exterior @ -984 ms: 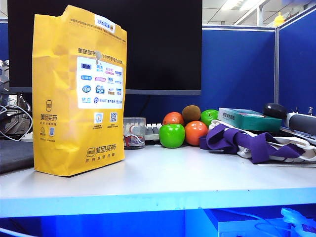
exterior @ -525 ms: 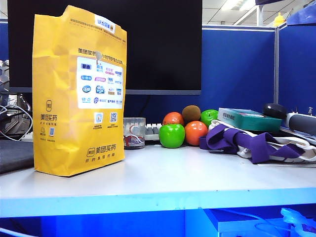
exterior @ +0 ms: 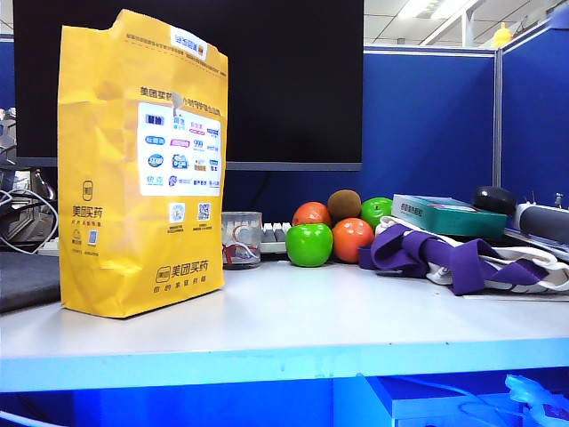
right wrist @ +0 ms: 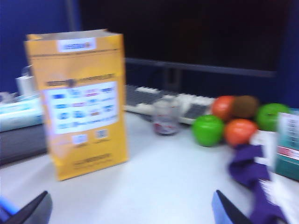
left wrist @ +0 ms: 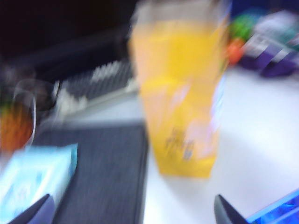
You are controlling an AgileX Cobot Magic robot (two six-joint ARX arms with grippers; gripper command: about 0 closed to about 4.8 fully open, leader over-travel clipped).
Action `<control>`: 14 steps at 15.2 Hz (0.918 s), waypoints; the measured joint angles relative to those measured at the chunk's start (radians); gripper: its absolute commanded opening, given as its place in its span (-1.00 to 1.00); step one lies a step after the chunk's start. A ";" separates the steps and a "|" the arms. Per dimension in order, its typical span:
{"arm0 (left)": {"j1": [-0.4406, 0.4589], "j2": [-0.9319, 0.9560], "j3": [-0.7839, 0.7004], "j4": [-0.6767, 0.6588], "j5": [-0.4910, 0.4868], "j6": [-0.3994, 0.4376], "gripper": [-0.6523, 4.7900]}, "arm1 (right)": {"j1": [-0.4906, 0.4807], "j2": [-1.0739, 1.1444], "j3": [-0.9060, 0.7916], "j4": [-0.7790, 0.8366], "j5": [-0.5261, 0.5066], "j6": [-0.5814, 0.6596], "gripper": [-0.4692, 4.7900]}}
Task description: Pick up the transparent tape and throw it into the yellow paper bag.
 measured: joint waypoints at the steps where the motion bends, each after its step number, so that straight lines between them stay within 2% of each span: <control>1: 0.076 -0.077 -0.089 0.002 -0.004 0.000 1.00 | -0.038 -0.054 -0.033 -0.010 0.001 0.000 1.00; 4: 0.100 -0.150 -0.157 0.070 -0.004 0.000 1.00 | -0.130 -0.137 -0.140 -0.004 0.002 0.000 1.00; 8: 0.096 -0.153 -0.248 0.201 -0.004 0.000 1.00 | -0.140 -0.183 -0.219 -0.041 0.004 0.002 1.00; 10: 0.093 -0.154 -0.360 0.362 -0.004 0.000 1.00 | -0.140 -0.183 -0.219 -0.043 0.005 0.002 1.00; 14: 0.030 -0.154 -0.504 0.397 -0.003 0.000 1.00 | -0.140 -0.183 -0.219 -0.044 0.005 0.002 1.00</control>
